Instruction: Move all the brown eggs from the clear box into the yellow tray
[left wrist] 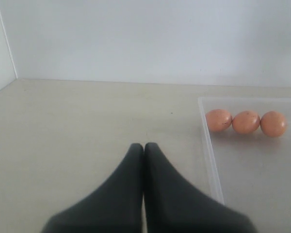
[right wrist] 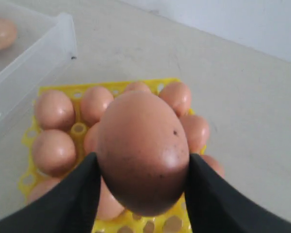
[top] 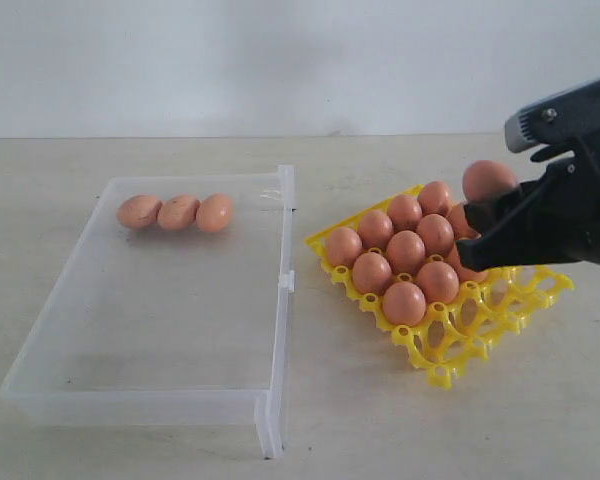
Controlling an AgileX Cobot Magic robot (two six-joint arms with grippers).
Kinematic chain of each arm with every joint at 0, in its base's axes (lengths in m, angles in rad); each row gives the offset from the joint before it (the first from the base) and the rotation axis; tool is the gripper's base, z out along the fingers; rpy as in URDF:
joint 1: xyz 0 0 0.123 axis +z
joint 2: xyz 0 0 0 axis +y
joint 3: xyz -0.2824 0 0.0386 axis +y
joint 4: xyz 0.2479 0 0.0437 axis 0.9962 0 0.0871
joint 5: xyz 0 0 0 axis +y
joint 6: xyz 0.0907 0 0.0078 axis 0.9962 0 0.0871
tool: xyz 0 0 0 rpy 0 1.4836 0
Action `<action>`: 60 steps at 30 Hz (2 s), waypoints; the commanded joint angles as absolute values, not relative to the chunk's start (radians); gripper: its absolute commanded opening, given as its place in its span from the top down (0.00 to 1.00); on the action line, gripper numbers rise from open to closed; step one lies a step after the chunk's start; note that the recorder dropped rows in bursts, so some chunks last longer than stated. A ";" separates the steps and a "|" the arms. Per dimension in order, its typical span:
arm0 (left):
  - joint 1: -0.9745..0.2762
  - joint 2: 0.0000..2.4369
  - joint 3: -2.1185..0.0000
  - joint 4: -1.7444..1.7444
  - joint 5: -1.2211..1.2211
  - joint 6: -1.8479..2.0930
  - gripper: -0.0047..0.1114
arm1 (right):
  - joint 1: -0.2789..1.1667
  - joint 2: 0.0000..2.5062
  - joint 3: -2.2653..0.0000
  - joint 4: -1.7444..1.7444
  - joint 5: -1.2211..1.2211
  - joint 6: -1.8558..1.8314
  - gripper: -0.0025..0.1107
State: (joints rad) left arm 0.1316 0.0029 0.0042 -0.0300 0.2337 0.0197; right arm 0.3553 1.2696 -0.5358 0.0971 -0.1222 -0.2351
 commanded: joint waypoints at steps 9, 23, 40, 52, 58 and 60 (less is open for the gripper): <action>0.128 0.000 0.000 -0.035 0.232 0.020 1.00 | 0.347 1.458 -0.831 0.432 -0.489 0.032 0.98; 0.128 0.000 0.000 -0.035 0.232 0.020 1.00 | 0.099 1.820 -0.889 -1.062 -1.221 1.115 0.98; 0.128 0.000 0.000 -0.035 0.232 0.020 1.00 | -0.060 1.715 -0.509 -1.447 -0.931 0.911 0.98; 0.128 0.000 0.000 -0.035 0.232 0.020 1.00 | -0.060 1.718 -0.512 -1.473 -0.847 0.932 0.98; 0.128 0.000 0.000 -0.035 0.232 0.020 1.00 | -0.060 1.718 -0.512 -1.472 -0.847 0.870 0.98; 0.128 0.000 0.000 -0.035 0.232 0.020 1.00 | -0.060 1.718 -0.512 -1.470 -0.845 0.851 0.98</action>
